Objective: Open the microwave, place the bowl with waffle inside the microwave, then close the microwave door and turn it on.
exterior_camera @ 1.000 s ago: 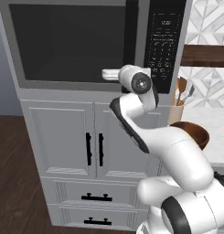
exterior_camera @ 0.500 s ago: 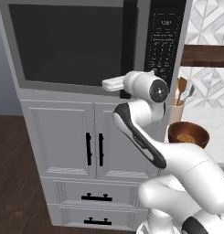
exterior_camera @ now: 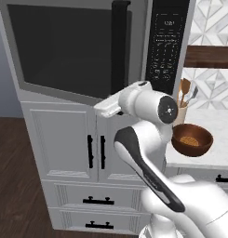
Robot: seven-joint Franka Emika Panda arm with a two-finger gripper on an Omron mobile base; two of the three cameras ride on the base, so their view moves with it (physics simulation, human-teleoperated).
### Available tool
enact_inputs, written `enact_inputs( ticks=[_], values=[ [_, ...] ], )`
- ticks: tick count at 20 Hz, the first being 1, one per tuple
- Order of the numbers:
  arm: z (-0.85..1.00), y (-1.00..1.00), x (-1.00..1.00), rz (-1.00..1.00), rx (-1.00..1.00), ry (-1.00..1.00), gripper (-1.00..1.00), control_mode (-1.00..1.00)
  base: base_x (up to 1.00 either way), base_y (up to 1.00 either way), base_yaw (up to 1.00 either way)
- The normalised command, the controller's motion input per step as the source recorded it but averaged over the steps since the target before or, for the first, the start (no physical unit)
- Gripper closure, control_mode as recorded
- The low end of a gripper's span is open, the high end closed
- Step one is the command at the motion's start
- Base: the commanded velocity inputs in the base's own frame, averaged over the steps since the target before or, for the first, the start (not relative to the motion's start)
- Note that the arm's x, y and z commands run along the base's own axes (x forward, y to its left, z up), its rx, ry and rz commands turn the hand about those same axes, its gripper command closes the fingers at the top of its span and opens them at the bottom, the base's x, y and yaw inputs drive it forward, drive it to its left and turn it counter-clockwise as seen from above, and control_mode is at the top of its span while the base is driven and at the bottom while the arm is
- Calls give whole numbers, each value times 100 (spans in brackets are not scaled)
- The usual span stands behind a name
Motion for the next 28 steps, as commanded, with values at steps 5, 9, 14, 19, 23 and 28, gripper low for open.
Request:
enact_inputs(
  ticks=[5,9,14,19,23,28],
  values=[
    [0,100,-79,3,-33,19,100,-100,0,0,0],
    [-4,100,-55,0,-32,14,100,-100,0,0,0],
    [-7,100,-36,0,-29,16,100,-100,0,0,0],
    [-9,100,-23,0,-28,20,100,-100,0,0,0],
    [-5,44,-84,2,-15,5,-100,-100,0,0,0],
    [-34,-92,-100,5,12,-6,-100,-100,0,0,0]
  ],
)
